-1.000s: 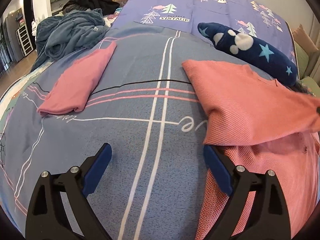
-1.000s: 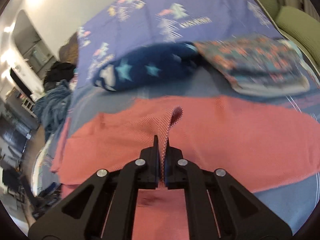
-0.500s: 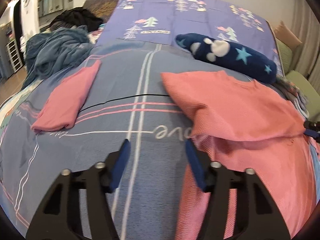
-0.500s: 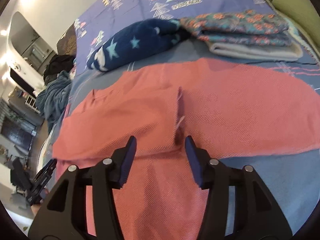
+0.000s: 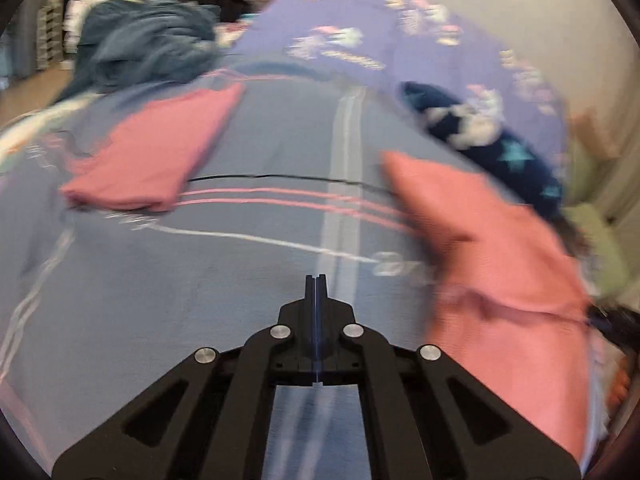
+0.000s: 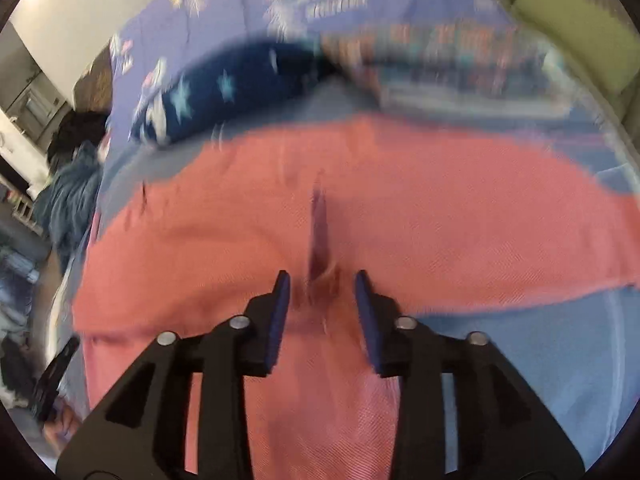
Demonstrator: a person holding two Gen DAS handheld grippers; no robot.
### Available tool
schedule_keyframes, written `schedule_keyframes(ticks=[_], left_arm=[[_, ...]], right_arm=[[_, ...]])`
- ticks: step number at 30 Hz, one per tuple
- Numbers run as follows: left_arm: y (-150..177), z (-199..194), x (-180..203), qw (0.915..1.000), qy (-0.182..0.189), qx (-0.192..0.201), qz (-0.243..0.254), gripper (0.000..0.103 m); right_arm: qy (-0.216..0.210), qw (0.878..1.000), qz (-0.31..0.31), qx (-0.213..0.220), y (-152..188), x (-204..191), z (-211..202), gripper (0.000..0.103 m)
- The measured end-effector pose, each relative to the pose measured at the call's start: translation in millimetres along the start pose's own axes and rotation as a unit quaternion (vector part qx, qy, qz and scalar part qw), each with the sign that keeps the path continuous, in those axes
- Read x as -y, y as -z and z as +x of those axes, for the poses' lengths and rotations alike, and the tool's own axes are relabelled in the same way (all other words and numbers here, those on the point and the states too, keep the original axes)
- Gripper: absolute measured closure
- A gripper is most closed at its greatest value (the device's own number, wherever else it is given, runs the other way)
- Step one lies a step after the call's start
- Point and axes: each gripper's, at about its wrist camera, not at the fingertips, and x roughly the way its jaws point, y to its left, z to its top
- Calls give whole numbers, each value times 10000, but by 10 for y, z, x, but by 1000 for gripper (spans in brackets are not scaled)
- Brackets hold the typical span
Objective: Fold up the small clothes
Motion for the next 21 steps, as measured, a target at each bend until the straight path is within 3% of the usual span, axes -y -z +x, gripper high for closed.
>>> schedule_keyframes(ticks=[1,2,3,7,12,16,18,21], left_arm=[[-4,-8,79,9994,309,-33,121,95],[1,-9,175,9983,533,-35,247,80],[14,0,246,9975,618,-22,352,73],[79,105,607,9920,530,-55,1148,72],[26,169,546,9937,662,-164,891,72],[-1,145,463,9944,768,-42,723,72],[8,155,486,9938,799,-39,770,72],[7,188,535,9923,908,-64,835,66]], right_arm=[[-9,9991,-354,244,-69,-195,-81,65],[-91,9968,-740,303,-134,-437,-116,63],[-232,9935,-1070,302,-181,-696,-125,62],[-690,9671,-2448,97,-227,-1771,43,57],[-1098,9294,-3469,-621,-80,-2997,613,57],[-876,9046,-4090,-822,33,-3658,1089,56],[-711,8929,-4324,-1037,101,-3869,1316,51],[-448,8795,-4570,-1251,185,-4021,1571,53]])
